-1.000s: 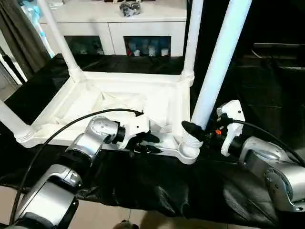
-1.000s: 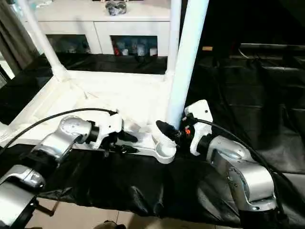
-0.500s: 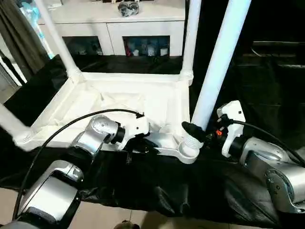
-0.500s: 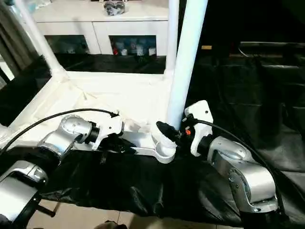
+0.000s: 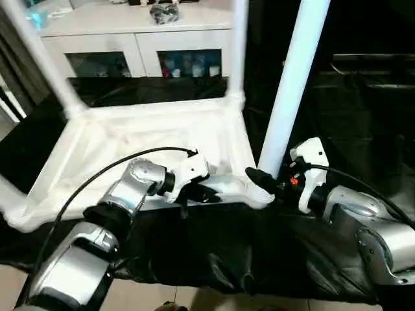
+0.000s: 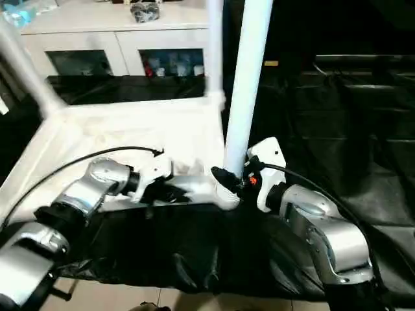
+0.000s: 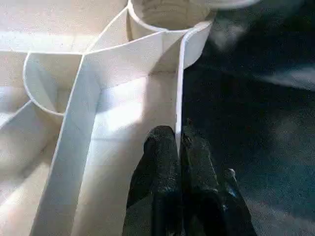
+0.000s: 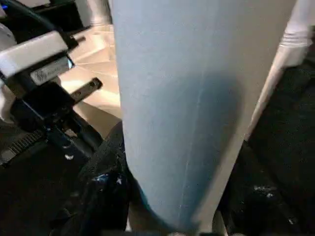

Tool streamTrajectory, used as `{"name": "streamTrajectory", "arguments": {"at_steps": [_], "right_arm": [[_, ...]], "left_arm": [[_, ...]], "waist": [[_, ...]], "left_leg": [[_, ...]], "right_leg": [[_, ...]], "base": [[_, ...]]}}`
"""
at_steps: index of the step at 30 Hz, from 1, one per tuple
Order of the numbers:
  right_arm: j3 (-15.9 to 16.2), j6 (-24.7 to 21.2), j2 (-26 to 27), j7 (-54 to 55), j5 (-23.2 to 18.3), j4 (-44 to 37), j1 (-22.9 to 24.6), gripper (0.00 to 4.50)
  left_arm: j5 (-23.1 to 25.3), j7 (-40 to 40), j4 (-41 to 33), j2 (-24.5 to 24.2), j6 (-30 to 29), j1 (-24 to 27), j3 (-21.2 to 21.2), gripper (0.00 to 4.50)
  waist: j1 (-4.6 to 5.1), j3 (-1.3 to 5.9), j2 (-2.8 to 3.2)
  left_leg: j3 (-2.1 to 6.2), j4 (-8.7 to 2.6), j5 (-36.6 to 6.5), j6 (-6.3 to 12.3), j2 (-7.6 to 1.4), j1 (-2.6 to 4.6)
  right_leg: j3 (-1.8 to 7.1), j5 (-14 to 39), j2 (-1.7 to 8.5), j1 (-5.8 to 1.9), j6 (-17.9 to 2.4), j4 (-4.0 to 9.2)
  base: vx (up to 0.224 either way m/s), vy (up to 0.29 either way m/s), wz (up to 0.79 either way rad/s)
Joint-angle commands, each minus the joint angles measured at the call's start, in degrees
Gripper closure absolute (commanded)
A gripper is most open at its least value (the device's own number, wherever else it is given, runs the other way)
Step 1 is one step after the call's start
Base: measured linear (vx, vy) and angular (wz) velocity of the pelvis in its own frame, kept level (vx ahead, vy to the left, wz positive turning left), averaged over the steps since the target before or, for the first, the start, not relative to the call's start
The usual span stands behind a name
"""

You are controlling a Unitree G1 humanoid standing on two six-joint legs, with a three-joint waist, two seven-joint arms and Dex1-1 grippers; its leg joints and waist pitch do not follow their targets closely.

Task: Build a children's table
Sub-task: Insert table leg to table base

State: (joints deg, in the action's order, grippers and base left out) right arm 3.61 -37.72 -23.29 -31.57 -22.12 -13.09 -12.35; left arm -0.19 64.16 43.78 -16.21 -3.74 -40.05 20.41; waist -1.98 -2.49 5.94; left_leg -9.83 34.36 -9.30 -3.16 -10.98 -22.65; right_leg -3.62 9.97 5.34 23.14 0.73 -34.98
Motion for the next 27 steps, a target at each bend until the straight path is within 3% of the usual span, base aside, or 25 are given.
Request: {"name": "streamTrajectory", "arguments": {"at_steps": [1, 8, 9, 11, 12, 13, 14, 15, 16, 18, 19, 24, 27], "right_arm": [[1.1, 1.5, 0.0, -0.3, 1.3, 0.9, -1.7, 2.59], [1.6, 6.3, 1.3, 0.6, 4.2, 8.4, -5.7, 2.59], [1.8, 7.0, 1.5, 0.4, 4.6, 10.0, -6.6, 2.59], [1.9, 7.5, 1.6, 0.1, 4.9, 11.1, -7.2, 2.59], [2.2, 8.0, 1.6, -0.1, 5.3, 12.0, -7.6, 2.59], [2.3, 8.3, 1.6, -0.2, 5.5, 12.5, -7.8, 2.59], [2.5, 8.4, 1.6, -0.5, 5.6, 12.8, -8.0, 2.59], [2.7, 8.5, 1.7, -0.6, 5.6, 13.2, -8.1, 2.59], [2.7, 8.5, 1.7, -0.6, 5.6, 13.2, -8.1, 2.59], [2.9, 8.5, 1.7, -1.2, 5.7, 13.8, -8.3, 2.59], [3.1, 8.7, 1.8, -1.4, 5.7, 14.2, -8.3, 2.59], [3.1, 10.0, 2.7, -2.1, 6.1, 17.2, -8.7, 2.59], [2.2, 10.5, 3.4, -1.9, 5.5, 18.7, -8.8, 2.59]], "left_arm": [[-0.5, -3.1, -1.9, -0.1, -1.7, 0.9, -2.3, 4.50], [-0.5, -3.0, -6.9, 0.5, -0.1, 3.5, -1.5, 4.50], [-0.5, -2.8, -7.2, 0.7, 0.8, 3.9, -1.5, 4.50], [-0.6, -2.8, -7.8, 0.7, 0.9, 4.2, -1.6, 4.50], [-0.8, -2.7, -8.3, 0.7, 0.6, 4.5, -1.6, 4.50], [-0.9, -2.6, -8.7, 0.7, 0.3, 4.8, -1.5, 4.50], [-0.9, -2.8, -9.0, 0.6, 0.2, 5.1, -1.6, 4.50], [-0.9, -3.0, -9.1, 0.5, 0.2, 5.2, -1.7, 4.50], [-0.9, -3.0, -9.1, 0.5, 0.2, 5.2, -1.7, 4.50], [-0.9, -3.2, -9.5, 0.4, 0.2, 5.6, -2.0, 4.50], [-1.0, -3.2, -9.7, 0.3, 0.1, 5.7, -2.1, 4.50], [-1.5, -3.2, -10.1, 0.2, 0.0, 5.7, -2.9, 4.50], [-2.0, -3.0, -10.1, 0.2, -0.1, 5.6, -3.3, 4.50]], "waist": [[-0.72, 3.79, -0.95], [-0.63, 3.96, -0.78], [-0.46, 3.88, -1.30], [-0.65, 3.89, -0.92], [-0.59, 3.90, -1.63], [-0.75, 3.99, -1.31], [-0.68, 3.91, -2.16], [-0.95, 3.99, -1.60], [-0.91, 3.88, -1.57], [-1.03, 3.92, -2.29], [-1.04, 3.88, -2.04], [-0.79, 3.67, -2.28], [-0.67, 3.68, -1.99]], "left_leg": [[0.68, -4.16, -16.6, 0.49, -1.11, 0.82], [0.53, -4.02, -15.6, 1.29, -1.17, 0.97], [0.44, -4.06, -15.7, 1.41, -1.11, 0.88], [0.43, -3.98, -15.4, 1.53, -1.14, 1.00], [0.36, -4.01, -14.9, 1.79, -1.24, 0.88], [0.47, -3.95, -14.5, 1.81, -1.24, 0.93], [0.23, -3.90, -13.8, 2.19, -1.19, 0.82], [0.32, -3.87, -13.1, 2.38, -1.22, 0.89], [0.27, -3.88, -13.1, 2.43, -1.21, 0.87], [0.23, -3.84, -12.4, 2.73, -1.23, 0.83], [0.20, -3.83, -12.3, 2.78, -1.26, 0.86], [0.16, -3.92, -13.2, 2.67, -1.18, 0.83], [0.24, -3.96, -13.6, 2.47, -1.21, 0.88]], "right_leg": [[1.72, 17.6, 2.71, -3.06, -11.2, 4.87], [1.69, 14.3, 2.48, -2.85, -12.4, 4.71], [1.67, 14.4, 2.40, -2.91, -12.3, 4.85], [1.72, 14.7, 2.48, -2.85, -12.3, 4.79], [1.81, 13.9, 2.49, -2.90, -12.3, 4.77], [1.77, 13.6, 2.59, -2.95, -12.5, 4.48], [1.81, 13.4, 2.44, -2.92, -12.4, 4.67], [1.82, 13.4, 2.61, -2.98, -12.5, 4.44], [1.81, 13.9, 2.54, -2.89, -12.3, 4.57], [1.87, 14.1, 2.63, -2.95, -12.1, 4.41], [1.88, 14.7, 2.64, -2.84, -11.9, 4.51], [1.86, 16.9, 2.57, -2.69, -11.3, 4.76], [1.88, 17.6, 2.60, -2.67, -11.0, 4.81]], "base": [[0.000, 0.000, 0.00], [0.000, 0.000, 0.00], [0.000, 0.000, 0.00], [0.000, 0.000, 0.00], [0.000, 0.000, 0.00], [0.000, 0.000, 0.00], [0.000, 0.000, 0.00], [0.000, 0.000, 0.00], [0.000, 0.000, 0.00], [0.000, 0.000, 0.00], [0.000, 0.000, 0.00], [0.000, 0.000, 0.00], [0.000, 0.000, 0.00]]}}
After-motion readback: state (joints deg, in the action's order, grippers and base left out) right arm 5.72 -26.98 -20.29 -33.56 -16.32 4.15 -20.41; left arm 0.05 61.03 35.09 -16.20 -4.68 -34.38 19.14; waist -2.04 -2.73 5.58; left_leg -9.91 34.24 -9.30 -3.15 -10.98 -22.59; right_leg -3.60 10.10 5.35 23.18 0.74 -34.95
